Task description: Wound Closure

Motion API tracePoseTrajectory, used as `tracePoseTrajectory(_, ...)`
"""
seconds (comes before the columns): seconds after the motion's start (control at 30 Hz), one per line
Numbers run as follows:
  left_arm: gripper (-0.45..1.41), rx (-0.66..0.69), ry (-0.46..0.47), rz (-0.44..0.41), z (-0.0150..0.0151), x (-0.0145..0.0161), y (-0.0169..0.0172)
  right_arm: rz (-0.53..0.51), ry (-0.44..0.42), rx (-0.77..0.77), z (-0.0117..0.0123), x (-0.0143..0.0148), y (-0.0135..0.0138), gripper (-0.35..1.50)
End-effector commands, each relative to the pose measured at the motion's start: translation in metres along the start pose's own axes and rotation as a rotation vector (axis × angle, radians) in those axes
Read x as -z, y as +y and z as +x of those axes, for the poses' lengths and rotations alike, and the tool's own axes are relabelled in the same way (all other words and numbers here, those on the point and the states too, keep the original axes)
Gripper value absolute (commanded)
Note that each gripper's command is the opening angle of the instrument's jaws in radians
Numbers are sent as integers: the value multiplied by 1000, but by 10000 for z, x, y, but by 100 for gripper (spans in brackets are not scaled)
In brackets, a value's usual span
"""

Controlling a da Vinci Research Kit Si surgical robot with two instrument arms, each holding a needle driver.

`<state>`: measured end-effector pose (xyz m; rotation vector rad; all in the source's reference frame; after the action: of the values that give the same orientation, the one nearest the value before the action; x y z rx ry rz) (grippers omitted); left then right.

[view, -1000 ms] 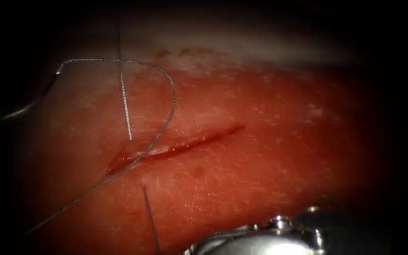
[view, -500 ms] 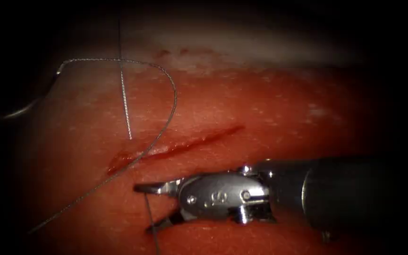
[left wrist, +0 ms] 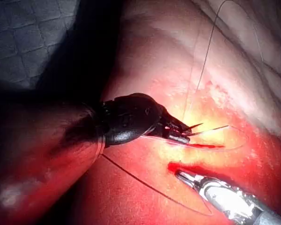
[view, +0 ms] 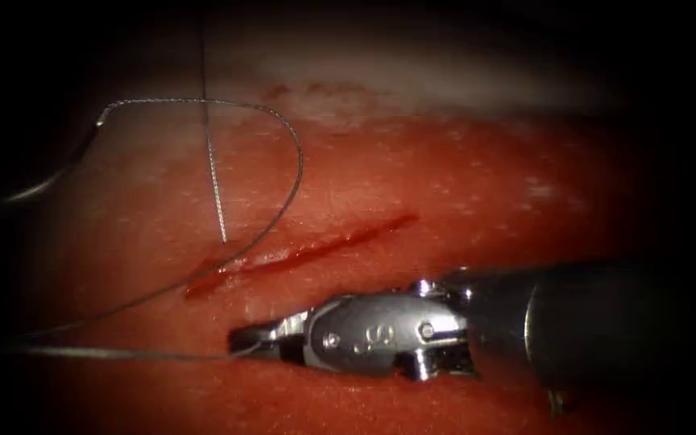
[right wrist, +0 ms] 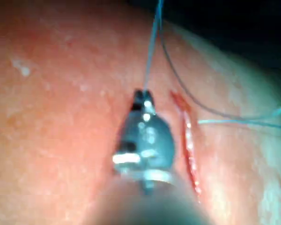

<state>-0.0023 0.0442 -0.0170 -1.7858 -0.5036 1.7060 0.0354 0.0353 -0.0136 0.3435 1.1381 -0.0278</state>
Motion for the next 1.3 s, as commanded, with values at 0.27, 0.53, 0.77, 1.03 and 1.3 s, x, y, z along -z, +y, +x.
tracePoseTrajectory(0.27, -35, 3, 0, 0, -11, -4, 1, 267, 7, 82, 67, 25, -65, -35)
tracePoseTrajectory(0.53, -35, 2, 0, 1, -12, -5, 0, 388, 99, 109, 107, 48, -91, 12)
tracePoseTrajectory(0.77, -35, 2, 0, 1, -12, -5, 0, 74, 72, 49, 68, 48, -29, 120)
tracePoseTrajectory(1.03, -35, 2, 0, 1, -12, -5, 0, -101, 40, 38, -2, 19, 1, 125)
tracePoseTrajectory(1.3, -35, 2, 1, 1, -12, -5, 1, -115, 25, 58, -33, -27, 12, 116)
